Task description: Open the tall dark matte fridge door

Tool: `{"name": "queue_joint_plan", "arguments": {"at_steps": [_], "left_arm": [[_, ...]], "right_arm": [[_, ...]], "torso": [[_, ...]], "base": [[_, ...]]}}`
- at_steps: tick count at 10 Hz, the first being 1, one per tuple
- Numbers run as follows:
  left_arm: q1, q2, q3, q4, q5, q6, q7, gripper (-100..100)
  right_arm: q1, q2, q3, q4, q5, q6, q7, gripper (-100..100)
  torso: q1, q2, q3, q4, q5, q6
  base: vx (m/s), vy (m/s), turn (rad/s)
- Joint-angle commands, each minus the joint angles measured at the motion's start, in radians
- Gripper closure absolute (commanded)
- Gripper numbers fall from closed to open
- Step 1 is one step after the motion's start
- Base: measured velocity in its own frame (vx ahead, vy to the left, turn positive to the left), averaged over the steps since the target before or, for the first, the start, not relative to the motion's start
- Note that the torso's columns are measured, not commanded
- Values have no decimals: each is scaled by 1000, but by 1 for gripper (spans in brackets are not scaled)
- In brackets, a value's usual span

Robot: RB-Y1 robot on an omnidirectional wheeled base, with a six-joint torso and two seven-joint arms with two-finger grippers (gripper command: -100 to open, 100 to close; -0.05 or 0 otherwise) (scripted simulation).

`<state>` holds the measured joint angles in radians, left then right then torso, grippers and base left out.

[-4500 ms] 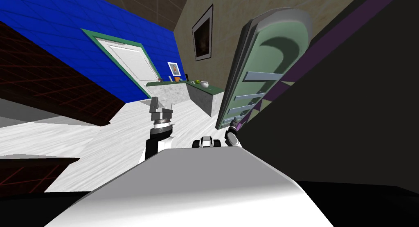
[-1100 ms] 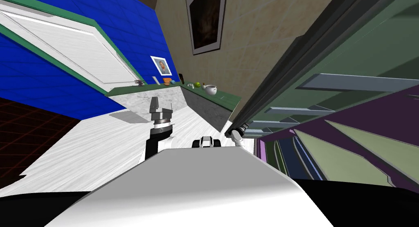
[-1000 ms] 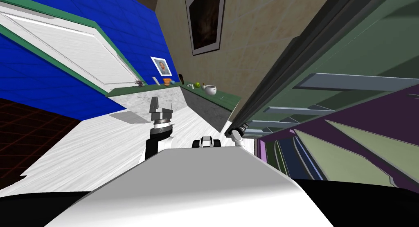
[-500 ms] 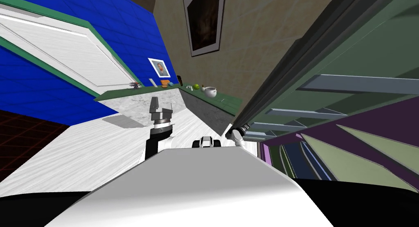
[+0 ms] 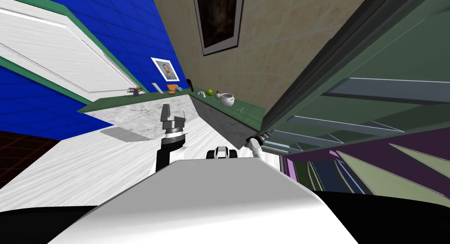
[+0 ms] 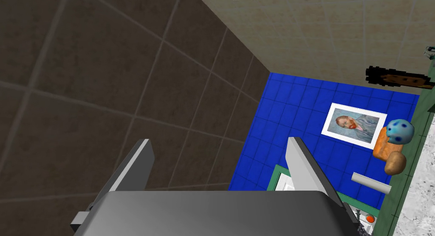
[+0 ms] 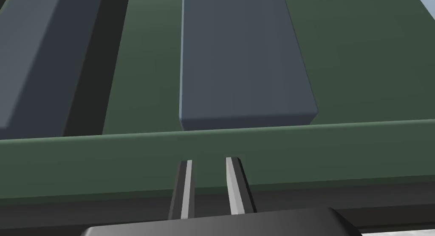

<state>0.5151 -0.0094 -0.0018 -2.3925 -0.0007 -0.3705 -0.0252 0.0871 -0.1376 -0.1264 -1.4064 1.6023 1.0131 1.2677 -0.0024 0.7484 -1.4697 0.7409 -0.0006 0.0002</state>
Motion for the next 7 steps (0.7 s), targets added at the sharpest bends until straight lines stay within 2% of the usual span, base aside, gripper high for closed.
{"name": "queue_joint_plan", "arguments": {"at_steps": [1,7], "left_arm": [[0,0,0,0,0,0,0,0],[0,0,0,0,0,0,0,0]], "right_arm": [[-17,7,-8,-25,-15,-9,54,-100],[-76,29,-35,-105,-66,-39,212,-100]], "torso": [[1,-2,-1,-1,0,0],[2,-11,-7,-3,1,0]], "base": [[-45,1,-20],[-36,-4,-34]]}}
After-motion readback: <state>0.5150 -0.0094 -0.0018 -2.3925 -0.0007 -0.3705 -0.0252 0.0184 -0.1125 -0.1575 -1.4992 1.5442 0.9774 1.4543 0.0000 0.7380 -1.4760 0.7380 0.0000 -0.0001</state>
